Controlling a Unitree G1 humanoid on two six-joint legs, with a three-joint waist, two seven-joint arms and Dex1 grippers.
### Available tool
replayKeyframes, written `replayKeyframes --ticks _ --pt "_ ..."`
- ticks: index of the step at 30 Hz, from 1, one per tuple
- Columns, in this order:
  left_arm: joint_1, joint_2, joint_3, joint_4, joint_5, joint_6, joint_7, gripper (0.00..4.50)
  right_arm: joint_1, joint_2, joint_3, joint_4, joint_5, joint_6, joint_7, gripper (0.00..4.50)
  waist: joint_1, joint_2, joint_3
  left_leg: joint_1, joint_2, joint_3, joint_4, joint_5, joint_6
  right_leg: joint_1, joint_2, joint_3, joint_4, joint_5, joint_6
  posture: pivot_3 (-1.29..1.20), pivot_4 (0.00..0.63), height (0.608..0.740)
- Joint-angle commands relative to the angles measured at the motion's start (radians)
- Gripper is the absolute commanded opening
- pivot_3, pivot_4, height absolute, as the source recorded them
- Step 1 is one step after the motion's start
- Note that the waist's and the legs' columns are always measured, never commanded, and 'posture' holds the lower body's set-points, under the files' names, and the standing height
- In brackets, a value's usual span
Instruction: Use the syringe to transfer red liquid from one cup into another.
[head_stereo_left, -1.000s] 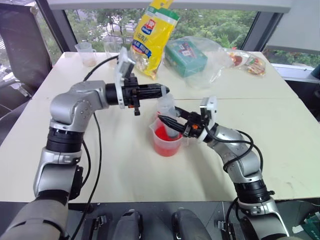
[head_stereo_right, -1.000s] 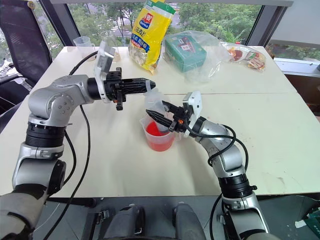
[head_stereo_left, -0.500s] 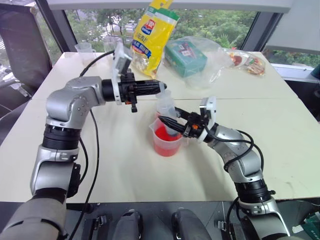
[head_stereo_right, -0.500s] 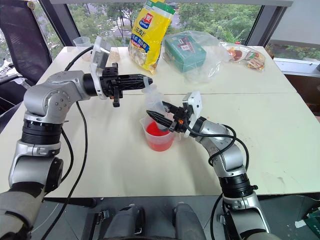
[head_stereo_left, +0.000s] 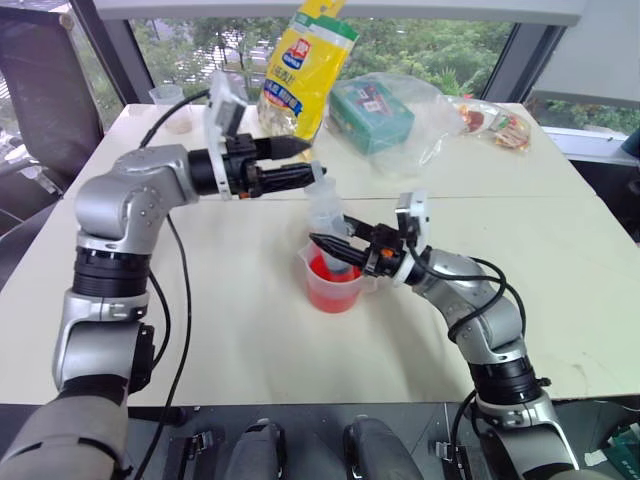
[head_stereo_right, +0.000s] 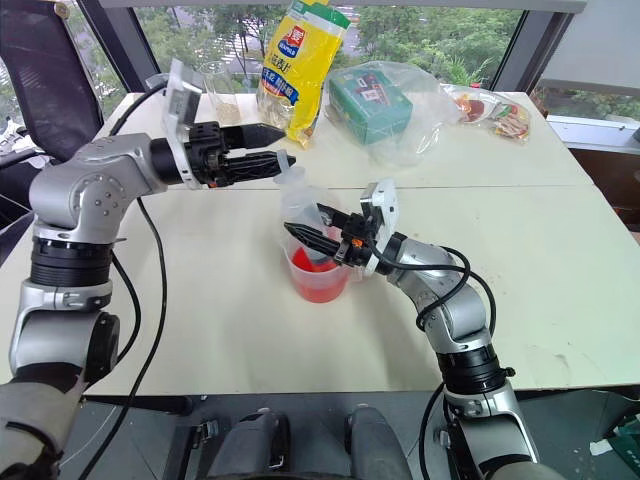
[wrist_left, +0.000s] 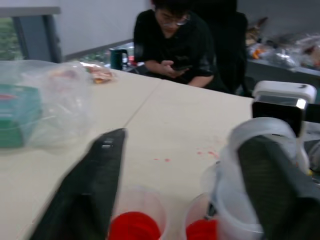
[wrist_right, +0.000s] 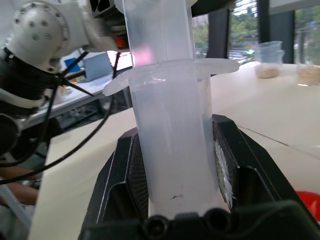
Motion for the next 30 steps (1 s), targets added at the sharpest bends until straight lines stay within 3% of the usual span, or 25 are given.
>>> replayKeyframes --ticks 1,8,15,21,30 --pt "0.03 0.053 0.051 -0.042 -0.004 -0.002 -0.01 4.47 -0.037 0.008 -0.018 -0.041 0.042 0.024 -0.006 1.38 0.0 0.0 0.0 0.0 0.0 0.0 0.0 0.0 0.0 0.0 0.0 0.0 0.0 0.0 0.0 0.0 0.15 0.74" --pt "0.142 0.163 0.108 -0.113 -0.029 0.029 -0.014 4.47 -0.125 0.002 -0.086 -0.031 0.096 0.075 -0.03 1.38 0.002 0.0 0.0 0.0 0.0 0.0 0.0 0.0 0.0 0.0 -0.001 0.0 0.0 0.0 0.0 0.0 0.15 0.74" --pt "0.196 0.185 0.161 -0.168 -0.058 0.057 0.028 4.47 -0.328 0.04 -0.17 0.074 0.168 0.093 -0.073 1.38 0.001 0.0 0.0 -0.001 0.0 0.0 0.0 0.0 0.0 0.0 -0.001 0.0 0.0 0.0 0.0 0.0 0.15 0.74" --pt "0.194 0.164 0.159 -0.214 -0.082 0.071 0.063 4.47 -0.518 0.107 -0.185 0.4 0.055 -0.128 -0.056 1.38 -0.001 0.0 0.0 0.0 0.0 0.0 -0.001 0.0 0.0 -0.001 -0.001 0.0 0.0 0.0 0.0 0.0 0.15 0.74" --pt "0.105 0.114 0.125 -0.191 -0.079 0.047 0.075 4.47 -0.49 0.155 -0.144 0.654 -0.085 -0.368 0.009 1.38 0.0 0.0 0.0 -0.001 0.0 0.0 -0.001 0.0 0.0 -0.001 -0.001 0.0 -0.001 0.0 0.0 0.0 0.15 0.74"
